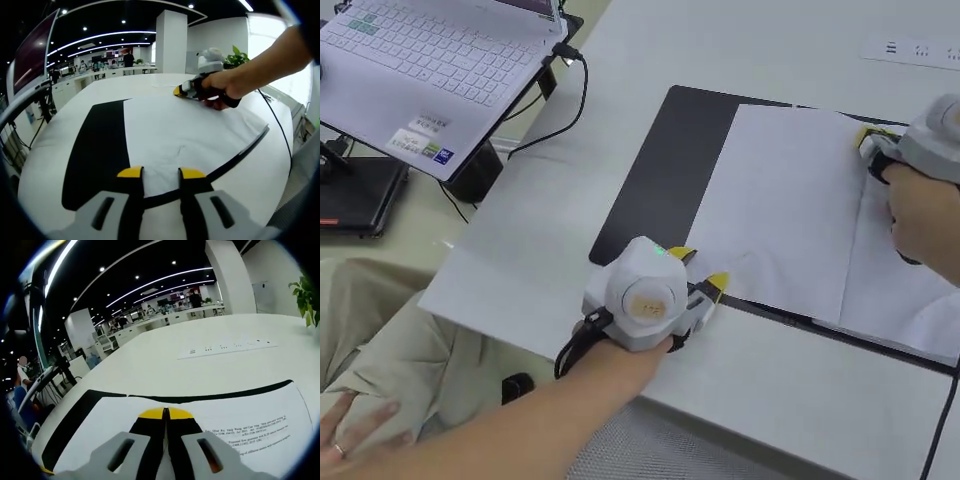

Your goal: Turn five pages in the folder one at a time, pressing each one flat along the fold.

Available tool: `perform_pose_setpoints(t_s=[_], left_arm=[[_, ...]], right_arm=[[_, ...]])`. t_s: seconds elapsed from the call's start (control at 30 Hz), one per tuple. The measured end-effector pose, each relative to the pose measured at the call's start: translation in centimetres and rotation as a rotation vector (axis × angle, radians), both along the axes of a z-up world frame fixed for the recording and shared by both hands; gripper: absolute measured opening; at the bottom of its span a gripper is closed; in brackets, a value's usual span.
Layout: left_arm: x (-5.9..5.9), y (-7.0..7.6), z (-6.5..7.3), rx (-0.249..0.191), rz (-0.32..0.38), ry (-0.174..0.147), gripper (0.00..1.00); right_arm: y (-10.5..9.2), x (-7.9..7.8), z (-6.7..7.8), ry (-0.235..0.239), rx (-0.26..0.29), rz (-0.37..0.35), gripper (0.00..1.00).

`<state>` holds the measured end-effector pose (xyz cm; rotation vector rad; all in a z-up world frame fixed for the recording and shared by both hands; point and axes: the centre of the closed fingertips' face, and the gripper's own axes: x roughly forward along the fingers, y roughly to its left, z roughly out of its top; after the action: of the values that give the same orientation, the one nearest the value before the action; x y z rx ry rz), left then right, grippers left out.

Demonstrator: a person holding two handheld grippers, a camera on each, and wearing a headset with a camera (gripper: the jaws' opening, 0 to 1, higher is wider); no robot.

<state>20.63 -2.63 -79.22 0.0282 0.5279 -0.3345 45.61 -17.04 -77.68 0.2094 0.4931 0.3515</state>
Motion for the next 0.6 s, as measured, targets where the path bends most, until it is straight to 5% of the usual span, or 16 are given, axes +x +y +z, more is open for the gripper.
perform_pose_setpoints(t_s=[0.3, 0.6], left_arm=[[0.0, 0.0, 0.1, -0.002, 0.001, -0.001, 0.26], [0.1, 0.0, 0.0, 0.001, -0.001, -0.002, 0.26]], right_arm=[[-0.2, 1.0, -0.7, -0.009, 0.017, 0.016, 0.0], [-0.2, -1.3, -0.7, -0.025, 0.047, 0.041, 0.0]])
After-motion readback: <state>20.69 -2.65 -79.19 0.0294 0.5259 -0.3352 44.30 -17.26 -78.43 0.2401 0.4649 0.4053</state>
